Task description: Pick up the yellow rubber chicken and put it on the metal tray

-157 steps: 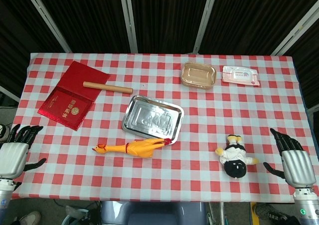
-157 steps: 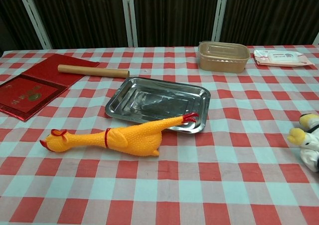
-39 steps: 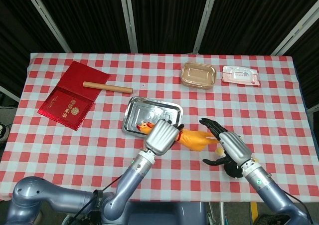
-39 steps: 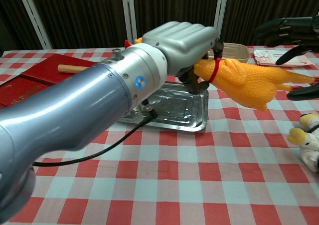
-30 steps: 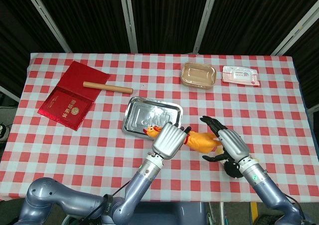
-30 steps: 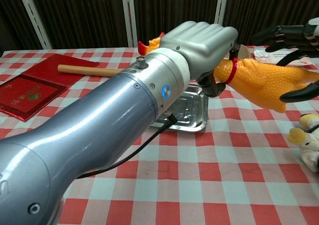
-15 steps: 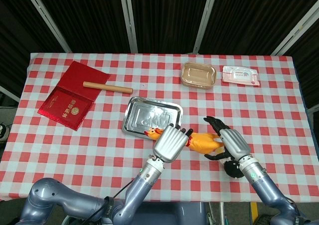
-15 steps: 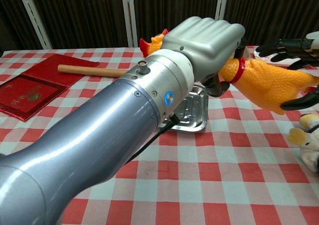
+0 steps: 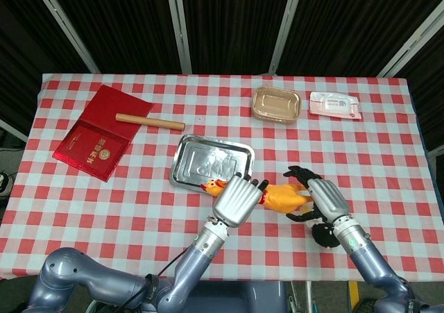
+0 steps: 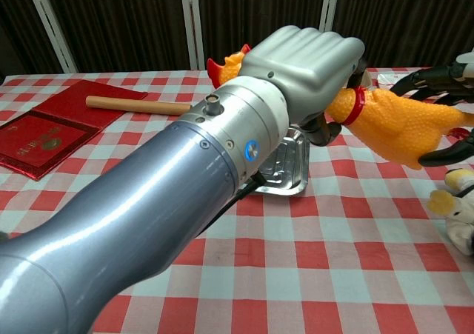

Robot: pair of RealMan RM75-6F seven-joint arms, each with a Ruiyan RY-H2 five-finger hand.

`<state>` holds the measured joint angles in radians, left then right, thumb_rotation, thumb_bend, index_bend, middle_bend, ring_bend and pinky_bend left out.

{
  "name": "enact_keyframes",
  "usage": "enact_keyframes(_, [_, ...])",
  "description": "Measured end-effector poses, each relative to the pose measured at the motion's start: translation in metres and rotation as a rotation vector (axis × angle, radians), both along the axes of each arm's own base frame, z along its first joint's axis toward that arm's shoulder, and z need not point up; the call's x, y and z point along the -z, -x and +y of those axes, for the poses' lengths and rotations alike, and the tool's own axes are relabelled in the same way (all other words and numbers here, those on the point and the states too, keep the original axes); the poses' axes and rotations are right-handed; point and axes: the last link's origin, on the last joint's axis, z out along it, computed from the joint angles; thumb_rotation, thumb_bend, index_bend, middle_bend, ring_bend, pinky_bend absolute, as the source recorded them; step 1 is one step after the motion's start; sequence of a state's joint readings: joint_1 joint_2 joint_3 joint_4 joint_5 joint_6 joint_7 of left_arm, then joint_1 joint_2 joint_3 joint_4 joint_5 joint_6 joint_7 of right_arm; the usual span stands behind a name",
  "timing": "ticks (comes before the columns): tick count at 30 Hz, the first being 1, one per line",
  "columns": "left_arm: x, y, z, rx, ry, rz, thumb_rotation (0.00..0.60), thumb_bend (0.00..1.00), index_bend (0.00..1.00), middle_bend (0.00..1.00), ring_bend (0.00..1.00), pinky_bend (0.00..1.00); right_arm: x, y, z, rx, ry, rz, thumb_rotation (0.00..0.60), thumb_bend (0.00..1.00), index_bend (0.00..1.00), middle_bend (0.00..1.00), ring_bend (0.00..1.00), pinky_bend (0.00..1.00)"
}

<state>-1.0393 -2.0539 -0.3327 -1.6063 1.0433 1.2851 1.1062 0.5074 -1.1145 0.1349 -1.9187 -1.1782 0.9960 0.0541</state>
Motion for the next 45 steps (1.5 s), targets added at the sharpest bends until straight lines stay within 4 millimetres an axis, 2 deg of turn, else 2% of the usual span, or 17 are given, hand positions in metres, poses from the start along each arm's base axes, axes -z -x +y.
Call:
enact_keyframes(8, [0.0003, 0.0011, 0.0004, -0.001, 0.009, -0.004, 0.6, 0.59, 0.6, 0.62, 0.56, 0.66, 0.0017, 0.0022, -0.0023, 0.018, 0.008, -0.002, 0.6, 0.21, 0.45, 0.32, 0.34, 0.35])
enact_keyframes(14, [0.0005, 0.0017, 0.0004, -0.003, 0.025, -0.003, 0.6, 0.58, 0.6, 0.62, 0.56, 0.66, 0.0021, 0.0029, -0.0041, 0.025, 0.014, 0.0, 0.6, 0.4, 0.55, 0.41, 0.44, 0.48])
enact_keyframes(19, [0.0017, 0.0012, 0.0, -0.003, 0.041, -0.002, 0.6, 0.59, 0.6, 0.62, 0.56, 0.66, 0.0027, 0.0021, -0.0053, 0.026, 0.021, -0.008, 0.6, 0.56, 0.75, 0.59, 0.63, 0.64])
enact_keyframes(25, [0.0016, 0.0011, 0.0004, -0.002, 0.047, -0.006, 0.6, 0.59, 0.6, 0.62, 0.56, 0.66, 0.0027, 0.0015, -0.0064, 0.029, 0.036, -0.018, 0.6, 0.66, 0.98, 0.79, 0.85, 0.8])
enact_keyframes(27, [0.0016, 0.0018, 0.0005, -0.001, 0.048, -0.007, 0.6, 0.59, 0.6, 0.62, 0.56, 0.66, 0.0027, 0.001, -0.0067, 0.03, 0.044, -0.023, 0.6, 0.68, 1.0, 0.84, 0.9, 0.84])
enact_keyframes(33, [0.0029, 0.0027, -0.0008, 0.005, 0.052, -0.005, 0.6, 0.58, 0.6, 0.62, 0.56, 0.66, 0.0027, -0.0013, -0.0069, 0.037, 0.075, -0.055, 0.6, 0.73, 1.0, 0.92, 0.98, 0.92])
enact_keyframes(36, [0.0033, 0.0029, -0.0012, 0.007, 0.052, -0.004, 0.6, 0.58, 0.6, 0.62, 0.56, 0.66, 0.0026, -0.0015, -0.0062, 0.035, 0.079, -0.059, 0.6, 0.73, 1.0, 0.92, 0.98, 0.92])
enact_keyframes(38, [0.0035, 0.0032, -0.0011, 0.007, 0.052, -0.003, 0.6, 0.58, 0.6, 0.62, 0.56, 0.66, 0.0027, -0.0015, -0.0054, 0.034, 0.078, -0.061, 0.6, 0.73, 0.98, 0.91, 0.93, 0.9])
enact_keyframes(41, [0.0034, 0.0034, -0.0006, 0.005, 0.053, -0.005, 0.6, 0.58, 0.6, 0.62, 0.56, 0.66, 0.0021, -0.0013, -0.0043, 0.029, 0.073, -0.058, 0.6, 0.73, 0.82, 0.78, 0.77, 0.8])
enact_keyframes(42, [0.0033, 0.0034, -0.0003, 0.004, 0.052, -0.006, 0.6, 0.58, 0.6, 0.62, 0.56, 0.66, 0.0019, -0.0011, -0.0037, 0.026, 0.068, -0.056, 0.6, 0.72, 0.73, 0.71, 0.69, 0.74])
enact_keyframes(45, [0.0028, 0.0034, 0.0008, 0.006, 0.047, -0.005, 0.6, 0.58, 0.6, 0.62, 0.56, 0.66, 0.0018, 0.0, -0.0009, 0.016, 0.036, -0.044, 0.6, 0.6, 0.5, 0.52, 0.49, 0.56])
